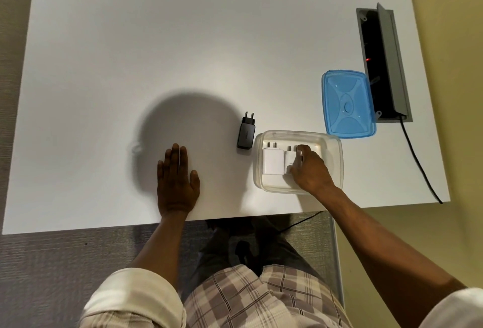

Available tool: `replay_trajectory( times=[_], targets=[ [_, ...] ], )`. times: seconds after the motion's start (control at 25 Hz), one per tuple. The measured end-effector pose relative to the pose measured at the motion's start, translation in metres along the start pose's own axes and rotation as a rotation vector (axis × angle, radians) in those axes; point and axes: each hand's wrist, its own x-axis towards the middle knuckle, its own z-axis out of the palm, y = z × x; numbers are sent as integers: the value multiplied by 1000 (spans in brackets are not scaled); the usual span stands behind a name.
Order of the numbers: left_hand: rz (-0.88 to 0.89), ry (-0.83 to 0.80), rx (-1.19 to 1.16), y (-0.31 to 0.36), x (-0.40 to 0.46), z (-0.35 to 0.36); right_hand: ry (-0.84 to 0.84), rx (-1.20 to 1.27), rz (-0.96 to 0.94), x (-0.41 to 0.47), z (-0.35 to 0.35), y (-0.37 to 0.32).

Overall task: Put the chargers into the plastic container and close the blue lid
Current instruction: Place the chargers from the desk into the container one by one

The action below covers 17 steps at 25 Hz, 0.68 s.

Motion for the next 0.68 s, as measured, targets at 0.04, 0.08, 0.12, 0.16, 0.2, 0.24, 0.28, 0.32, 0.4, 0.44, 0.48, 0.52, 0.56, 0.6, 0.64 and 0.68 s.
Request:
replay_trajectory(
  times=[0.04,0.08,0.12,0.16,0.2,0.24,0.28,0.32,0.4,0.44,0.48,0.52,0.56,0.6,0.64,0.68],
  targets=[
    [1,1,-1,1,0,0,9,39,6,-1,-1,2],
    [0,3,-3,1,0,-1,12,67,12,-2,-2,3],
    [0,4,-7,1,1,-1,10,80,18,-2,-3,4],
    [1,6,-8,1,1,-1,3,83,21,-3,-5,4],
    [0,6,-7,1,1,-1,-9,83,23,-4,-7,3],
    [0,7,-7,1,0,-1,-22,81,26,-6,-9,1],
    [-1,10,-9,1,0,-1,-22,67,30,-10,-12,-1],
    [-1,12,-14,1,1,-1,8,47,33,-14,-16,-4],
    [2,15,-18,1,1,-1,153,42,7,-26,-25,-19],
    [2,17,-19,1,1,-1,226,69,-33,-31,-31,-32],
    [2,19,-20,1,1,-1,271,102,-90,-36,-34,-49],
    [2,21,-20,1,1,-1,282,124,-154,-40,-36,-68],
    [4,23,-18,1,1,-1,255,144,-212,-41,-35,-90],
    [6,24,-14,0,0,-1,197,168,-251,-40,-32,-112],
    [9,22,-10,0,0,-1,113,187,-273,-38,-25,-133],
    [10,17,-6,0,0,-1,26,179,-289,-36,-15,-152]
  ],
)
